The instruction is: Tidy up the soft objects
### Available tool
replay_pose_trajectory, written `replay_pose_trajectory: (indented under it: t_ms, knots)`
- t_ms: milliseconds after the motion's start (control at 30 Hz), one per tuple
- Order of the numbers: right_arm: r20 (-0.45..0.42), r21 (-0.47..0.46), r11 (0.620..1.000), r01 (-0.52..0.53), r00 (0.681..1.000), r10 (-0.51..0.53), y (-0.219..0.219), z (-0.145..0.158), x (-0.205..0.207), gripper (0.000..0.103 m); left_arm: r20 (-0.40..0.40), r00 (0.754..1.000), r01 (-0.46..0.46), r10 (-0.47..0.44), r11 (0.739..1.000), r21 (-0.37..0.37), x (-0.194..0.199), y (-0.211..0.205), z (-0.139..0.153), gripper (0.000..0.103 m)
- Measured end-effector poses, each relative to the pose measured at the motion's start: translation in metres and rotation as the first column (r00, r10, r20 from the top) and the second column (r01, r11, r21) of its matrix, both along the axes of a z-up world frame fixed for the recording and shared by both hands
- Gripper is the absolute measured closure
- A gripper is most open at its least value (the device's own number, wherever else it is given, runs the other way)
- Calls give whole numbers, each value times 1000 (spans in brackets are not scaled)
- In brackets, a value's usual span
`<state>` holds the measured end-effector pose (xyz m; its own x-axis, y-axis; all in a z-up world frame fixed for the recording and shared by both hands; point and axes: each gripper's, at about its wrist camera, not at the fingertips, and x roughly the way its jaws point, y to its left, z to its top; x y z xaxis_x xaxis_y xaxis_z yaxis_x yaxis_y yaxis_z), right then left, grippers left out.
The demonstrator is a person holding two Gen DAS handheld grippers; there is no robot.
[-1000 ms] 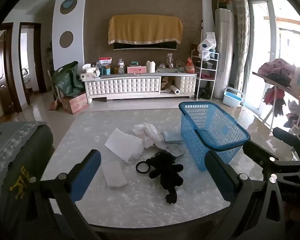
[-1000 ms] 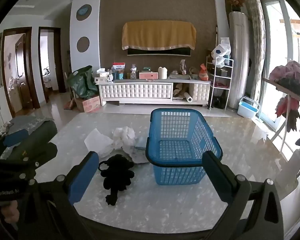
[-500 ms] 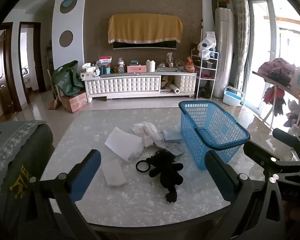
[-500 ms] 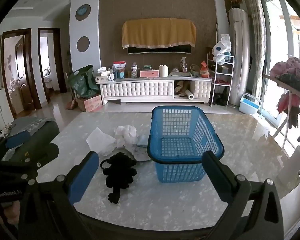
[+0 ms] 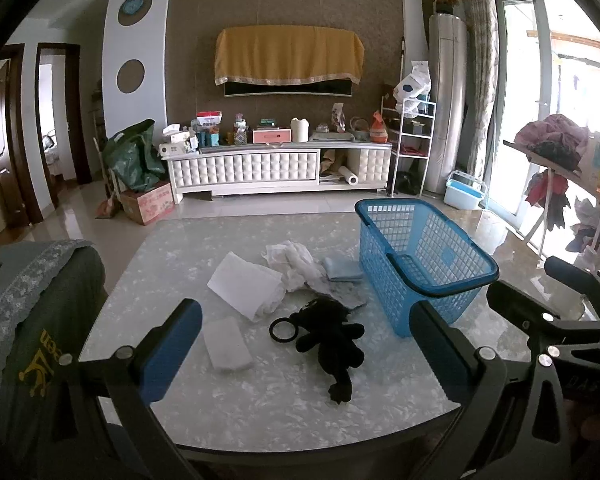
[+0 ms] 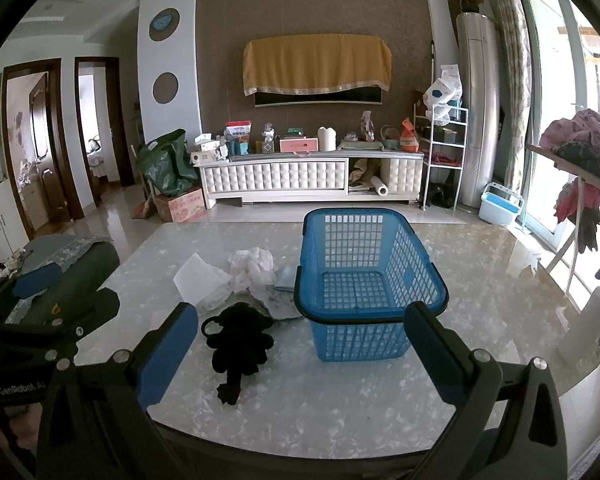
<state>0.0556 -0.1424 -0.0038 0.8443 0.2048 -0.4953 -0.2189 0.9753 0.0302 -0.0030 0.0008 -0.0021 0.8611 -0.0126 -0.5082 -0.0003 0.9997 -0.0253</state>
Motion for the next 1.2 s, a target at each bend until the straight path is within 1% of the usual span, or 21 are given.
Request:
replay_pose_trajectory:
  t_ms: [567,700,1200]
  knots:
    - [-1,-5,1000,3,1000,-3,0,-1,1,0,1,1000,3,-3,1000,2,-2,-1,-2,0]
    - [0,-21,1000,9,1000,-9,0,-4,0,0,-3,1000,-2,2,1000,8,-1,-2,-2,0]
    - [-21,-14,1000,5,1000,-6,-4,-5,2,0,-1,1000,22,-22,1000,16,2,-4,-3,0]
